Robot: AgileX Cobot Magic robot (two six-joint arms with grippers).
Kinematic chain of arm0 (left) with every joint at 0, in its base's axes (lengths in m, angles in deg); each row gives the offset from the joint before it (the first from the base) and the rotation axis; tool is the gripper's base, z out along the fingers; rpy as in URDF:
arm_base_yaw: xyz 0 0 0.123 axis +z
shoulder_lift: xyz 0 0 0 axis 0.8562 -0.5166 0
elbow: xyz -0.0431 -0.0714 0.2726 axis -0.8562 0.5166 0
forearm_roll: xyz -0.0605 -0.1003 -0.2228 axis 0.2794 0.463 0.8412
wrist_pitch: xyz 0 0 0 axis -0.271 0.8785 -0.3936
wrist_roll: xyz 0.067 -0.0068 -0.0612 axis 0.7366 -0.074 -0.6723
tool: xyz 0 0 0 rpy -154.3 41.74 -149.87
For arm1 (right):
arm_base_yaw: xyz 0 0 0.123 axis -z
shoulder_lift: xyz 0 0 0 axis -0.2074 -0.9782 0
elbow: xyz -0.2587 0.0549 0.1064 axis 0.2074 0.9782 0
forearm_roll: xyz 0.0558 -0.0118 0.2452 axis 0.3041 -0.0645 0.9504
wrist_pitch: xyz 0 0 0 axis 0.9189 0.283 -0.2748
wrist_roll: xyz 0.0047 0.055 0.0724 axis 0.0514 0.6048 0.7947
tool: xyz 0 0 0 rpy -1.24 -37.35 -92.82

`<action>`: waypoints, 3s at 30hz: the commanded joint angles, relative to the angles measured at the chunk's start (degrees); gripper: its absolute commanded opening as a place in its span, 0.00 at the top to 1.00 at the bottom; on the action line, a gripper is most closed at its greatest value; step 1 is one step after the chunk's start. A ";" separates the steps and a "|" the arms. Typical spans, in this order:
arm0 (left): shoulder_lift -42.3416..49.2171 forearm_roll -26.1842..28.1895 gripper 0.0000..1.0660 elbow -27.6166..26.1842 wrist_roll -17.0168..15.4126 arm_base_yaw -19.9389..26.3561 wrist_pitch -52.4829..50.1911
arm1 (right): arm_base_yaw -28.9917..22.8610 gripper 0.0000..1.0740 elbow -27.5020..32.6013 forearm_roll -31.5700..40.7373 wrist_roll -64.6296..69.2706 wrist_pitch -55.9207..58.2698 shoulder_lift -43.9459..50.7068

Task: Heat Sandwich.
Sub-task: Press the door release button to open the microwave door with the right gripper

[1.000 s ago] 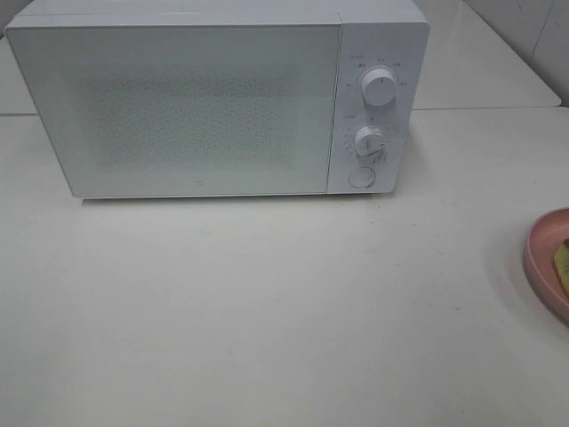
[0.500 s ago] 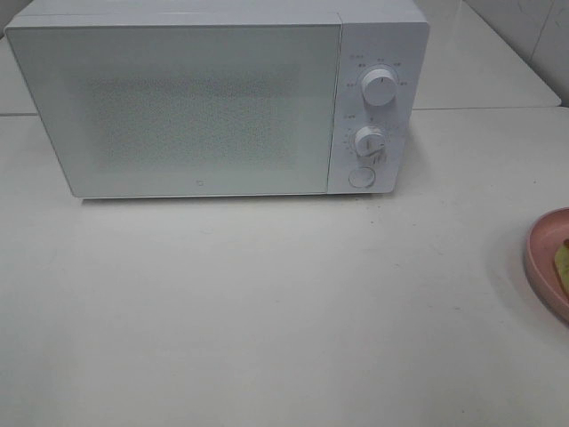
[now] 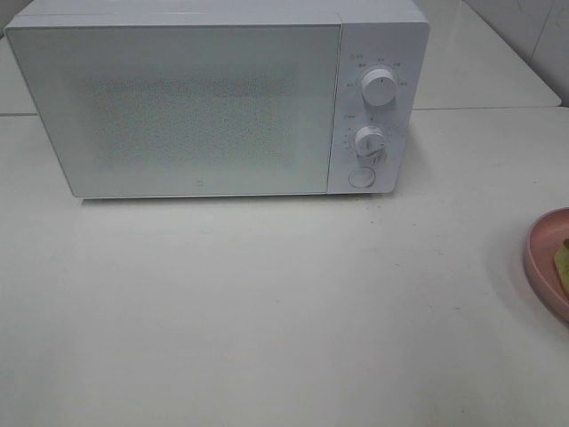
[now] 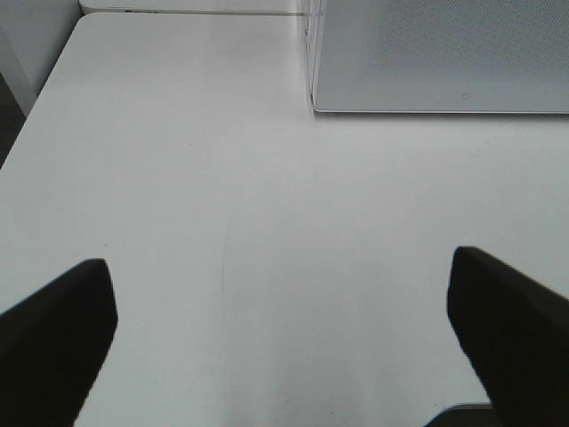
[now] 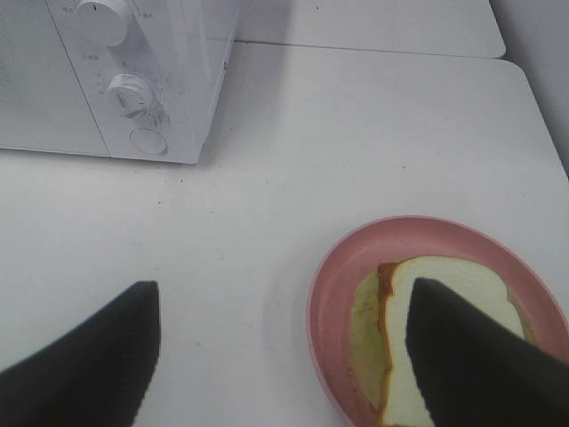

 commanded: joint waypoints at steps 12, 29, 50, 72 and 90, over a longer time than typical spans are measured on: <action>1.32 -0.17 0.10 0.11 0.11 -0.29 -0.80 | 0.06 0.31 -0.29 0.29 0.11 -15.76 -14.95; 1.32 -0.17 0.10 0.11 0.11 -0.29 -0.80 | 0.06 0.31 -0.29 0.29 2.98 -35.35 -31.63; 1.32 -0.17 0.10 0.11 0.11 -0.29 -0.80 | -2.52 0.31 9.85 8.25 -3.67 -78.55 -50.65; 1.32 -0.17 0.10 0.11 0.11 -0.29 -0.80 | -27.10 0.31 12.38 33.40 -16.04 -98.32 -65.78; 1.32 -0.17 0.10 0.11 0.11 -0.29 -0.80 | -35.81 0.31 12.38 41.42 -15.24 -100.50 -68.64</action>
